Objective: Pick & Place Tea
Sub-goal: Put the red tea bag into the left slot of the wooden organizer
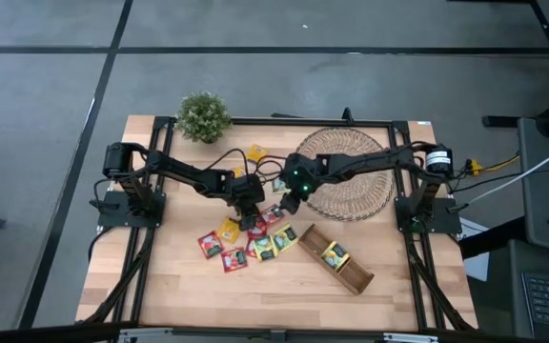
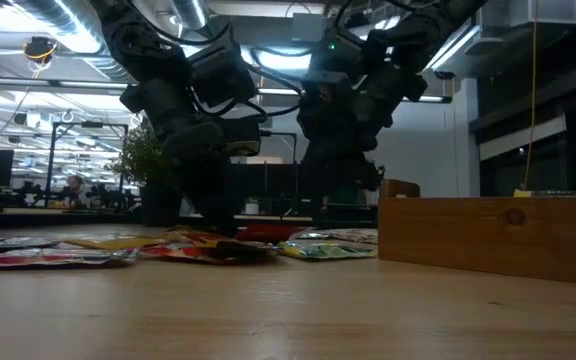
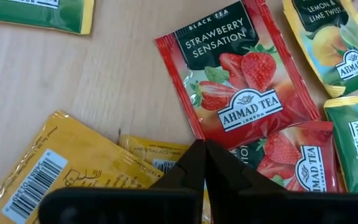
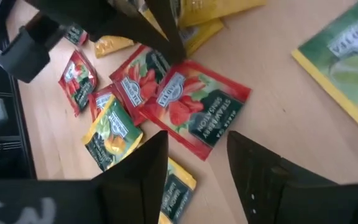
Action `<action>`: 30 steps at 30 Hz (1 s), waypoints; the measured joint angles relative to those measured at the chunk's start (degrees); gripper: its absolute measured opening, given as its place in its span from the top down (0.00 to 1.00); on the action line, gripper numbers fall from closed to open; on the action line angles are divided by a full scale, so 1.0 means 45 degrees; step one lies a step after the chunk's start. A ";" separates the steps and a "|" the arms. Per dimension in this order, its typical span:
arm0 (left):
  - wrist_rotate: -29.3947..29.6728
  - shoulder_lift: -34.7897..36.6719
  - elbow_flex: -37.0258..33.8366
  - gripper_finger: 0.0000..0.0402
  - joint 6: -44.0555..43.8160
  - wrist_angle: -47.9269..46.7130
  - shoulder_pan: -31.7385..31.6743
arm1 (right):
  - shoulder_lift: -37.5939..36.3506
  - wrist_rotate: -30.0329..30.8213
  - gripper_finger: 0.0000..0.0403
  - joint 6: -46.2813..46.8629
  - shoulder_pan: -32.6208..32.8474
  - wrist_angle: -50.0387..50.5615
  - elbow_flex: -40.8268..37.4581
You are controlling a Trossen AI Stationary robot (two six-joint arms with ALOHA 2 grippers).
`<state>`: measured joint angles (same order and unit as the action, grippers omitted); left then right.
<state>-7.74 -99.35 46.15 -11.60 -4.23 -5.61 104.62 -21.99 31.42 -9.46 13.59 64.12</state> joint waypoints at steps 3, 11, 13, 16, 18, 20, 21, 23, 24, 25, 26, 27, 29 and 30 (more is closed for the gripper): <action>0.0617 0.0005 0.0000 0.99 -0.0363 0.0124 0.0010 | 0.0000 -0.0134 0.59 -0.0015 -0.0117 0.0525 0.0000; 0.1238 -0.0029 -0.0029 0.99 -0.0607 0.0830 0.0084 | 0.0745 -0.0807 0.59 0.0073 -0.0134 0.0617 0.0000; 0.1491 -0.0029 -0.0029 0.99 -0.0617 0.0856 0.0126 | 0.0938 -0.0809 0.59 -0.0002 -0.0134 0.0552 0.0000; 0.1586 -0.0029 -0.0026 0.99 -0.0644 0.0861 0.0155 | 0.1104 -0.0812 0.59 -0.0049 -0.0201 0.0569 0.0000; 0.1586 -0.0029 -0.0024 0.99 -0.0748 0.0856 0.0155 | 0.1182 -0.0805 0.59 -0.0044 -0.0250 0.0559 0.0000; 0.1543 -0.0029 -0.0024 0.99 -0.0825 0.0856 0.0165 | 0.1185 -0.0808 0.59 -0.0045 -0.0280 0.0629 0.0000; 0.1542 -0.0029 -0.0022 0.99 -0.0828 0.0856 0.0165 | 0.1185 -0.0804 0.59 -0.0054 -0.0286 0.0629 0.0000; 0.1518 -0.0029 -0.0019 0.99 -0.0830 0.0860 0.0165 | 0.1185 -0.0811 0.59 -0.0051 -0.0334 0.0634 0.0000; 0.1526 -0.0024 -0.0015 0.99 -0.0830 0.0864 0.0165 | 0.1185 -0.0811 0.59 -0.0049 -0.0353 0.0634 0.0000; 0.1528 -0.0024 -0.0015 0.99 -0.0830 0.0880 0.0165 | 0.1185 -0.0809 0.59 -0.0044 -0.0371 0.0638 0.0000; 0.1528 -0.0022 -0.0015 0.99 -0.0832 0.0903 0.0165 | 0.1185 -0.0809 0.59 -0.0044 -0.0404 0.0666 0.0000; 0.1528 -0.0015 -0.0010 0.99 -0.0865 0.0926 0.0165 | 0.1185 -0.0809 0.59 -0.0028 -0.0435 0.0682 0.0000; 0.1528 -0.0010 -0.0005 0.99 -0.0976 0.1002 0.0165 | 0.1211 -0.0817 0.59 0.0018 -0.0493 0.0674 0.0000; 0.1528 -0.0005 0.0000 0.99 -0.0976 0.1006 0.0165 | 0.1238 -0.0852 0.59 0.0052 -0.0522 0.0680 0.0000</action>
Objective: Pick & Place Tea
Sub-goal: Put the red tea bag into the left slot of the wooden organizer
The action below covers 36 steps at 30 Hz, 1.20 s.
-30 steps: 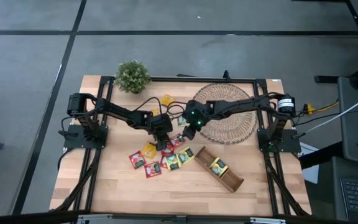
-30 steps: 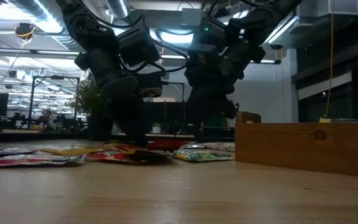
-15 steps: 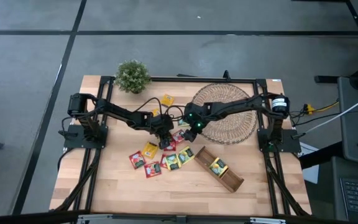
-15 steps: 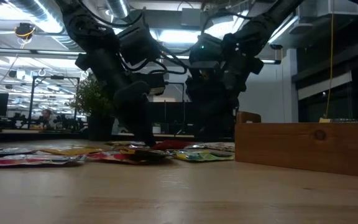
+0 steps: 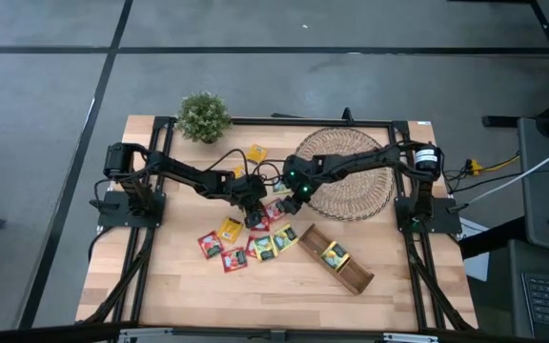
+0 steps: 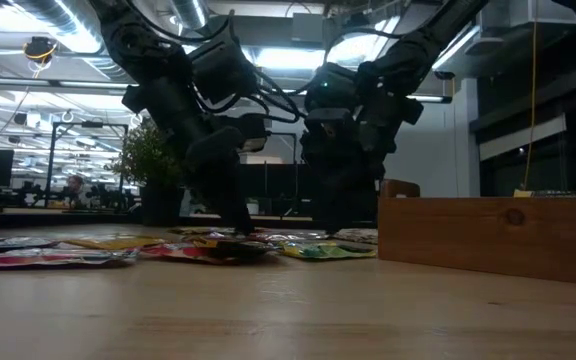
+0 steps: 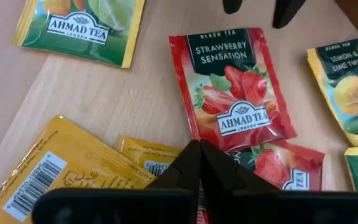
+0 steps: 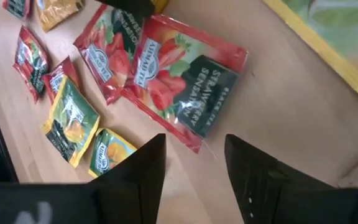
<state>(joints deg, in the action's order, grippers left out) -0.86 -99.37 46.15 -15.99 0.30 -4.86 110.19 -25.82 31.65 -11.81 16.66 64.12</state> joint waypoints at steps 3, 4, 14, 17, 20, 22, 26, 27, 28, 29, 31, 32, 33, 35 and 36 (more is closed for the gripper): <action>0.0000 0.0000 0.0002 0.99 -0.0002 -0.0005 0.0000 | 0.0084 -0.0295 0.59 0.0055 -0.0078 -0.0023 0.0000; 0.0000 0.0000 0.0005 0.99 -0.0005 -0.0005 0.0000 | 0.0147 -0.0355 0.59 0.0091 -0.0083 -0.0053 0.0001; -0.0396 -0.0600 0.0102 0.99 -0.0289 0.0225 -0.0004 | 0.0423 -0.0534 0.59 0.0203 -0.0093 -0.0112 0.0000; -0.0418 -0.0934 0.0107 0.99 -0.0400 0.0309 0.0005 | 0.0423 -0.0534 0.59 0.0218 -0.0093 -0.0114 0.0000; -0.0408 -0.1025 0.0112 0.99 -0.0506 0.0341 0.0010 | 0.0423 -0.0534 0.59 0.0215 -0.0093 -0.0119 0.0000; -0.0408 -0.1035 0.0102 0.99 -0.0515 0.0398 0.0010 | 0.0423 -0.0584 0.59 0.0209 -0.0093 -0.0139 0.0000; -0.0403 -0.0991 0.0061 0.99 -0.0503 0.0525 0.0010 | 0.0423 -0.0600 0.64 -0.0092 -0.0093 -0.0200 0.0000; -0.0403 -0.0991 0.0056 0.99 -0.0452 0.0529 0.0010 | 0.0423 -0.0598 0.67 -0.0105 -0.0093 -0.0219 0.0000; -0.0403 -0.0993 0.0053 0.99 -0.0409 0.0529 0.0011 | 0.0423 -0.0602 0.70 -0.0113 -0.0093 -0.0228 0.0000; -0.0403 -0.1001 0.0053 0.99 -0.0345 0.0528 0.0010 | 0.0423 -0.0602 0.74 -0.0148 -0.0093 -0.0231 0.0000; -0.0418 -0.1001 0.0053 0.99 -0.0311 0.0520 0.0010 | 0.0423 -0.0602 0.81 -0.0349 -0.0093 -0.0231 0.0000; -0.0468 -0.1001 0.0053 0.99 -0.0290 0.0520 0.0010 | 0.0423 -0.0606 0.85 -0.0441 -0.0093 -0.0235 0.0000; -0.0565 -0.0969 0.0049 0.99 -0.0239 0.0515 0.0006 | 0.0423 -0.0612 0.89 -0.0481 -0.0093 -0.0236 0.0000; -0.0841 -0.0851 0.0044 0.99 -0.0076 0.0472 -0.0065 | 0.0423 -0.0612 0.97 -0.0510 -0.0093 -0.0236 0.0000; -0.0912 -0.0786 0.0042 0.99 -0.0030 0.0410 -0.0096 | 0.0423 -0.0614 0.98 -0.0539 -0.0093 -0.0236 0.0000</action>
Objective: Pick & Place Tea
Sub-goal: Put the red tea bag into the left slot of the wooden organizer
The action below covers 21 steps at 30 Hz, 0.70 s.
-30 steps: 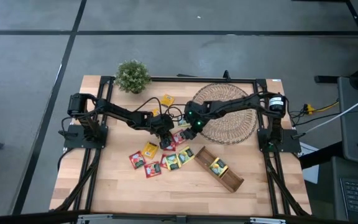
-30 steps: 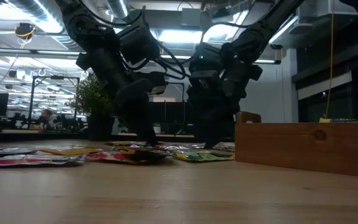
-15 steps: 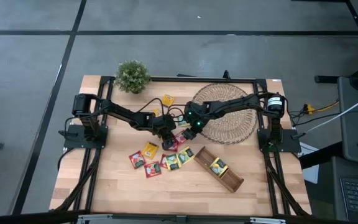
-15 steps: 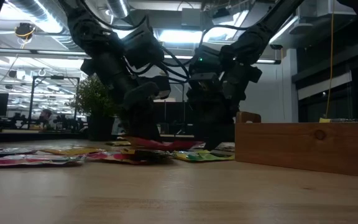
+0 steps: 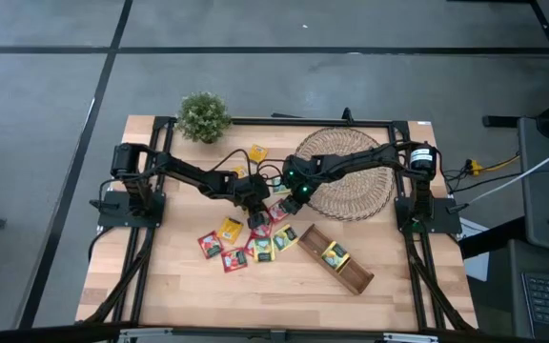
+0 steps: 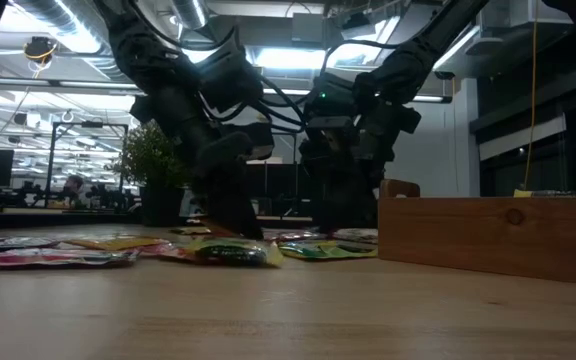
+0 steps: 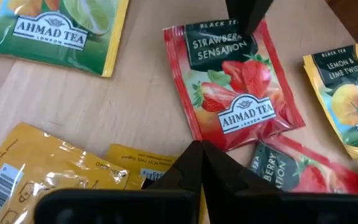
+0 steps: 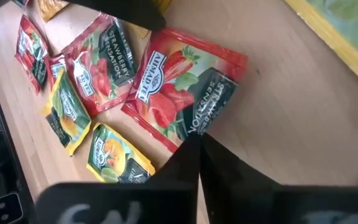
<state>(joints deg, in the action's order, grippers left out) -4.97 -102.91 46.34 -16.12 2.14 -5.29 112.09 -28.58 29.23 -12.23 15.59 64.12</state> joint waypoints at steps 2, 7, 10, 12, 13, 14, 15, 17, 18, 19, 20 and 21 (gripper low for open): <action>-0.0095 0.0264 -0.0026 0.99 0.0101 -0.0332 -0.0011 | 0.0000 -0.0004 0.97 -0.0001 0.0000 0.0007 0.0000; -0.0097 0.1114 -0.0095 0.99 0.0390 -0.1565 0.0008 | -0.0105 -0.0052 0.98 -0.0248 0.0003 0.0187 -0.0005; -0.0034 0.1662 -0.0071 0.99 0.0419 -0.2060 0.0008 | -0.0452 -0.0256 0.98 -0.0273 0.0000 0.0248 -0.0010; -0.0006 0.1883 -0.0071 0.99 0.0421 -0.2296 0.0027 | -0.0759 -0.0246 0.98 -0.0292 0.0000 0.0402 -0.0010; 0.0032 0.2003 -0.0071 0.99 0.0419 -0.2376 0.0049 | -0.0915 -0.0246 0.99 -0.0300 0.0000 0.0414 0.0010; 0.0072 0.2117 -0.0071 0.99 0.0421 -0.2416 0.0088 | -0.1120 -0.0244 0.99 -0.0304 0.0000 0.0564 0.0043; 0.0077 0.2199 -0.0064 0.99 0.0424 -0.2412 0.0106 | -0.1323 -0.0246 0.99 -0.0314 0.0000 0.0760 0.0088; 0.0079 0.2301 -0.0057 0.99 0.0424 -0.2488 0.0174 | -0.1764 -0.0242 0.99 -0.0279 0.0005 0.0939 0.0166; 0.0098 0.2335 -0.0056 0.99 0.0429 -0.2527 0.0189 | -0.1992 -0.0258 0.99 -0.0259 0.0005 0.1078 0.0170; 0.0120 0.2335 -0.0047 0.99 0.0453 -0.2518 0.0198 | -0.2243 -0.0346 0.99 -0.0243 0.0005 0.1241 0.0170; 0.0118 0.2335 -0.0047 0.99 0.0523 -0.2549 0.0203 | -0.2503 -0.0506 0.99 -0.0241 0.0005 0.1487 0.0170; 0.0119 0.2335 -0.0047 0.99 0.0539 -0.2592 0.0203 | -0.2732 -0.0727 0.99 -0.0222 0.0005 0.1615 0.0170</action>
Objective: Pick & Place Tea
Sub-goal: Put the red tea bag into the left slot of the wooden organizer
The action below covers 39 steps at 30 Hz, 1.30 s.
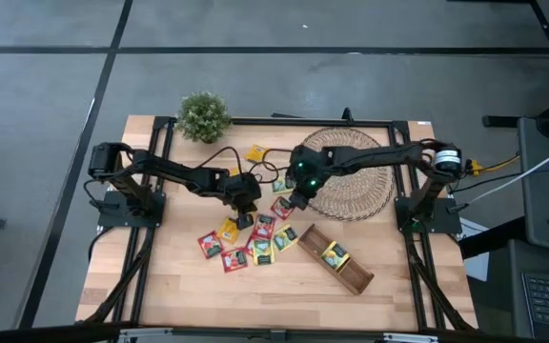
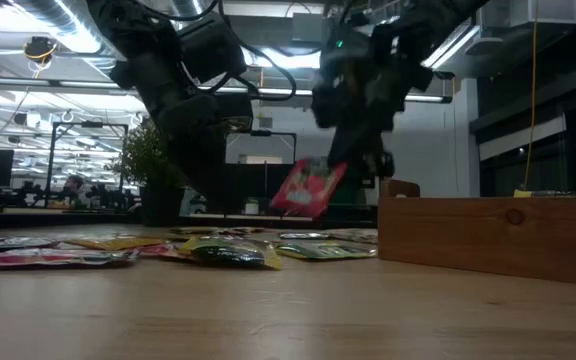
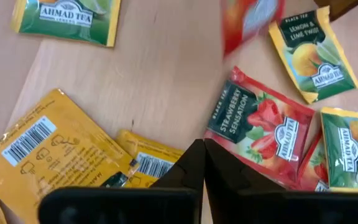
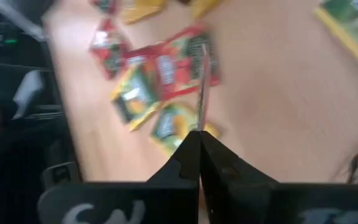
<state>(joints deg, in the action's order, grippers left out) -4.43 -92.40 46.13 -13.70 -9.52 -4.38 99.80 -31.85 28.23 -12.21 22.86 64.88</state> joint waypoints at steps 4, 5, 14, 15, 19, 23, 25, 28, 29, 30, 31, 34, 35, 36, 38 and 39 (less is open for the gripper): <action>0.0118 0.0000 0.0000 0.99 0.0006 -0.0013 0.0000 | -0.1089 -0.0768 0.99 0.0513 0.0000 0.0563 0.0000; 0.0149 0.0000 0.0000 0.99 0.0006 -0.0018 0.0007 | -0.1361 -0.0887 0.99 0.0642 0.0038 0.0871 0.0010; 0.0493 0.0000 0.0012 0.99 0.0010 -0.0033 0.0211 | -0.2930 -0.0214 0.99 0.1384 0.1343 0.3878 0.0010; 0.0608 0.0000 0.0015 0.99 0.0042 -0.0035 0.0235 | -0.2991 -0.0178 0.99 0.1471 0.1532 0.4085 0.0010; 0.0710 0.0000 0.0015 0.99 0.0084 -0.0038 0.0373 | -0.3009 -0.0168 0.99 0.2119 0.2287 0.4530 0.0003; 0.0728 0.0000 0.0022 0.99 0.0118 -0.0033 0.0550 | -0.3009 0.0072 0.99 0.2646 0.2922 0.4875 0.0000; 0.0776 0.0000 0.0024 0.99 0.0120 -0.0033 0.0637 | -0.3009 0.0618 0.99 0.2909 0.3101 0.5136 0.0000; 0.0779 0.0000 0.0024 0.99 0.0215 0.0031 0.0716 | -0.3009 0.1162 0.99 0.3055 0.3217 0.5547 0.0000; 0.0788 0.0000 0.0024 0.99 0.0215 0.0102 0.0729 | -0.3009 0.1348 0.99 0.3086 0.3244 0.5620 0.0000; 0.0788 0.0004 0.0024 0.99 0.0220 0.0153 0.0729 | -0.3009 0.1549 0.99 0.3246 0.3263 0.5642 -0.0026; 0.0788 0.0005 0.0024 0.99 0.0220 0.0164 0.0729 | -0.3009 0.1654 0.99 0.3371 0.3264 0.5624 -0.0105; 0.0800 0.0007 0.0024 0.99 0.0220 0.0161 0.0729 | -0.3009 0.1839 0.99 0.3710 0.3274 0.5599 -0.0443; 0.0809 0.0010 0.0024 0.99 0.0220 0.0161 0.0729 | -0.3009 0.1848 0.99 0.3822 0.3274 0.5480 -0.0630; 0.0811 0.0010 0.0024 0.99 0.0220 0.0161 0.0729 | -0.3008 0.1915 0.99 0.4004 0.3274 0.5357 -0.0848; 0.0812 0.0010 0.0024 0.99 0.0226 0.0161 0.0729 | -0.3004 0.2344 0.99 0.4278 0.3274 0.5239 -0.1198; 0.0812 0.0010 0.0024 0.99 0.0254 0.0161 0.0729 | -0.3004 0.2493 0.99 0.4356 0.3274 0.5085 -0.1342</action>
<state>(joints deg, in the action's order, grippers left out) -0.78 -92.36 46.24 -12.56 -8.80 -1.10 86.28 -20.64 47.83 2.52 45.75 58.84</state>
